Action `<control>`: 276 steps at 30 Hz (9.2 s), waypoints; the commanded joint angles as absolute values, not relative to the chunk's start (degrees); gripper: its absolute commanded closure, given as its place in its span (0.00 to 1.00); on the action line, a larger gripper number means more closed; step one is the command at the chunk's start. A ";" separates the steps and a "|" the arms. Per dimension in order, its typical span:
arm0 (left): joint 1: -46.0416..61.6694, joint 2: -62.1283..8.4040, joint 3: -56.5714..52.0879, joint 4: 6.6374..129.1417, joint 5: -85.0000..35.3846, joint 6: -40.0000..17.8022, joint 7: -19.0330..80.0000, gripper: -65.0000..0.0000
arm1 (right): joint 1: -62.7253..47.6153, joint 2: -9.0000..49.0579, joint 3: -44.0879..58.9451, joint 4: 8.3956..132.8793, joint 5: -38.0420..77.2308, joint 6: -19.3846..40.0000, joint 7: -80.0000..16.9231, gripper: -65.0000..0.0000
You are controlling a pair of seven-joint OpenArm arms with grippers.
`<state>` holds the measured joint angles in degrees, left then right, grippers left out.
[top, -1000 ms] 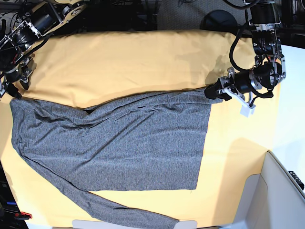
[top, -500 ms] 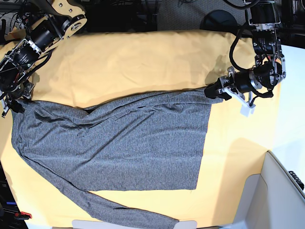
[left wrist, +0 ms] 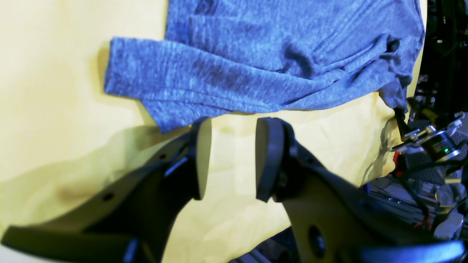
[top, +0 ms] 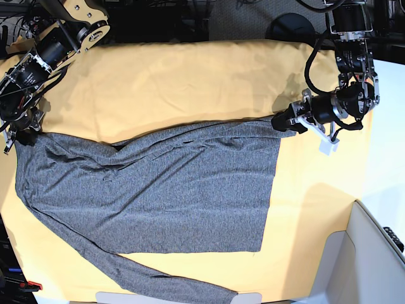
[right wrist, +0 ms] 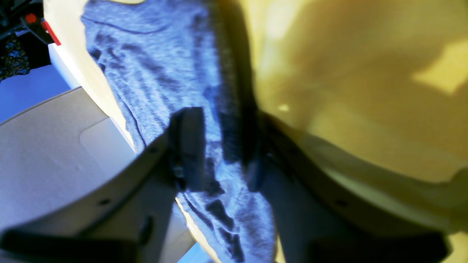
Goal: Fold the T-shirt properly
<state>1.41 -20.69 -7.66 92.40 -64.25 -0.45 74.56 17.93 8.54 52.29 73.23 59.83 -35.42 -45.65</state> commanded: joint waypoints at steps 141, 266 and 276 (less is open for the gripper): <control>24.13 -23.78 -16.48 100.62 -62.81 -0.57 72.13 0.91 | -15.96 14.99 52.35 76.79 77.41 -33.71 -50.77 0.99; 27.56 -25.45 -37.67 116.79 -77.49 -0.66 80.00 0.69 | -22.99 13.23 78.81 108.70 67.21 -5.93 -58.24 1.00; 21.32 -29.85 -30.46 116.88 -78.11 -2.42 80.00 0.69 | -17.54 17.36 74.68 116.53 45.32 18.42 -58.15 1.00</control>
